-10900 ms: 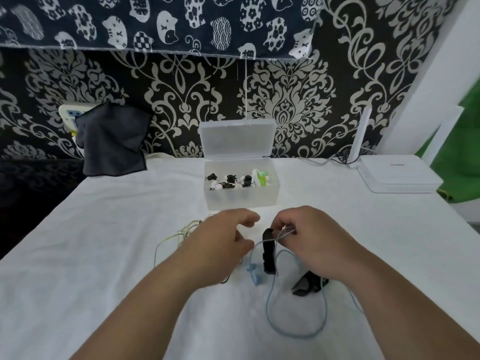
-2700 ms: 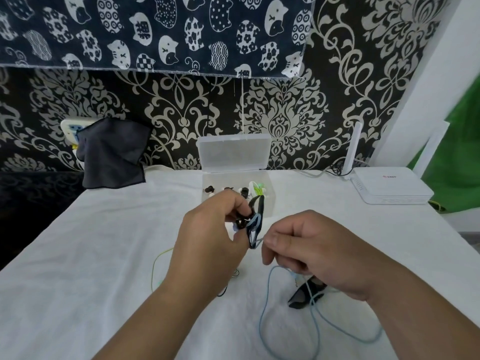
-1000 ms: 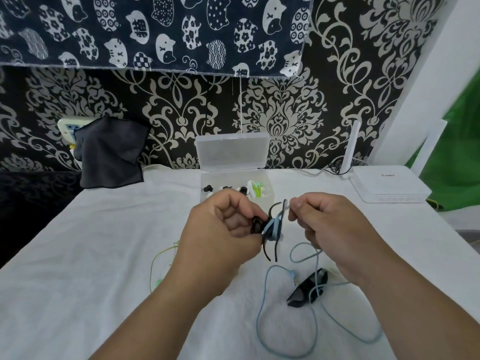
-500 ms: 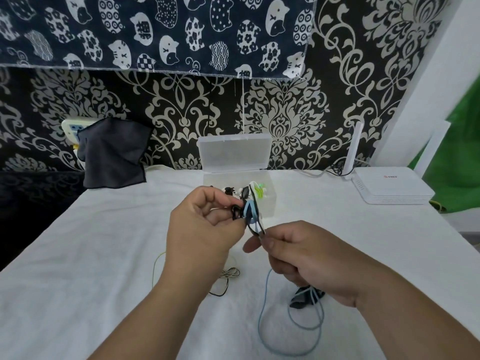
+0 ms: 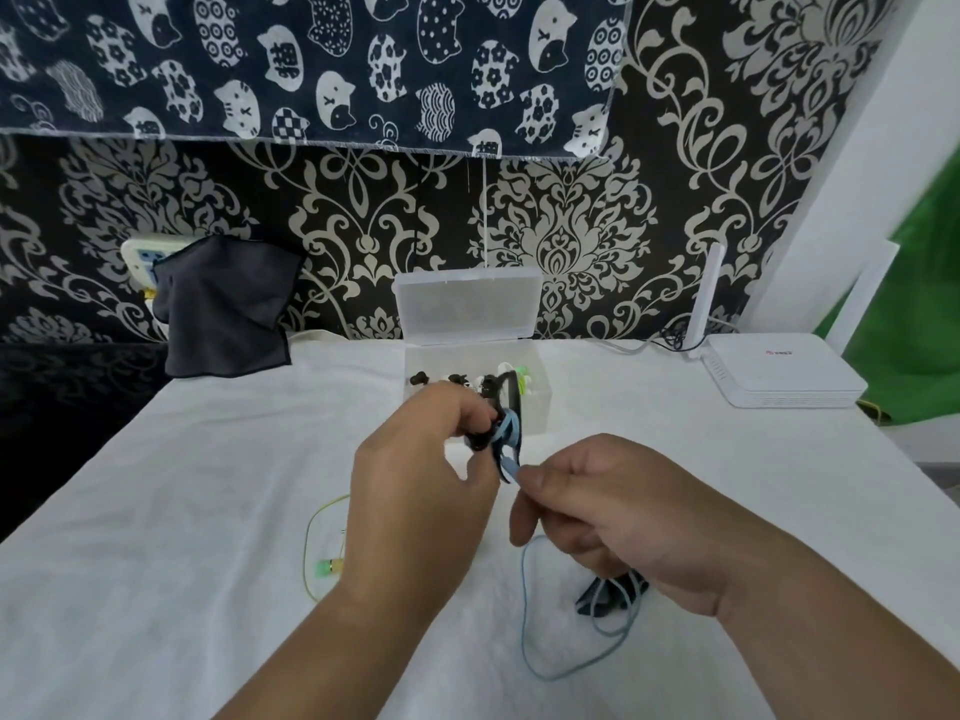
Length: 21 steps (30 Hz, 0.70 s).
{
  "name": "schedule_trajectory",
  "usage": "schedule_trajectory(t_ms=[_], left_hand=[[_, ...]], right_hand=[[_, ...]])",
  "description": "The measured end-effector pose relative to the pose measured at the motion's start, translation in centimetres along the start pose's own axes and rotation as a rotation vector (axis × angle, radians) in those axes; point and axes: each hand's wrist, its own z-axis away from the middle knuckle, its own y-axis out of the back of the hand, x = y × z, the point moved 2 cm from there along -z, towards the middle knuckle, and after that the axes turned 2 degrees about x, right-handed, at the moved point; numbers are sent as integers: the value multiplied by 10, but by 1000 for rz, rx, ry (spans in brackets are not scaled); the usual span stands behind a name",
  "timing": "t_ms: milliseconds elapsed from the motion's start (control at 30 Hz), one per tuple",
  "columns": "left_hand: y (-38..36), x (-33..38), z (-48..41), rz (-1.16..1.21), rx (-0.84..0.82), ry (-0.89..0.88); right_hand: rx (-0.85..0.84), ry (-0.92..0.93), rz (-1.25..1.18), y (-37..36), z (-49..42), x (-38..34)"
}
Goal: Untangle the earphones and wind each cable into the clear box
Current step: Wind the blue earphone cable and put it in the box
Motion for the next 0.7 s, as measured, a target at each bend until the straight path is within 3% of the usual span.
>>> schedule_trajectory(t_ms=[167, 333, 467, 700], left_hand=[[-3, -1, 1, -39, -104, -73], [-5, -5, -1, 152, -273, 113], [-7, -4, -1, 322, -409, 185], [-9, -1, -4, 667, -421, 377]], right_hand=[[173, 136, -1, 6, 2, -9], [449, 307, 277, 23, 7, -12], [609, 408, 349, 33, 7, -14], [567, 286, 209, 40, 0, 1]])
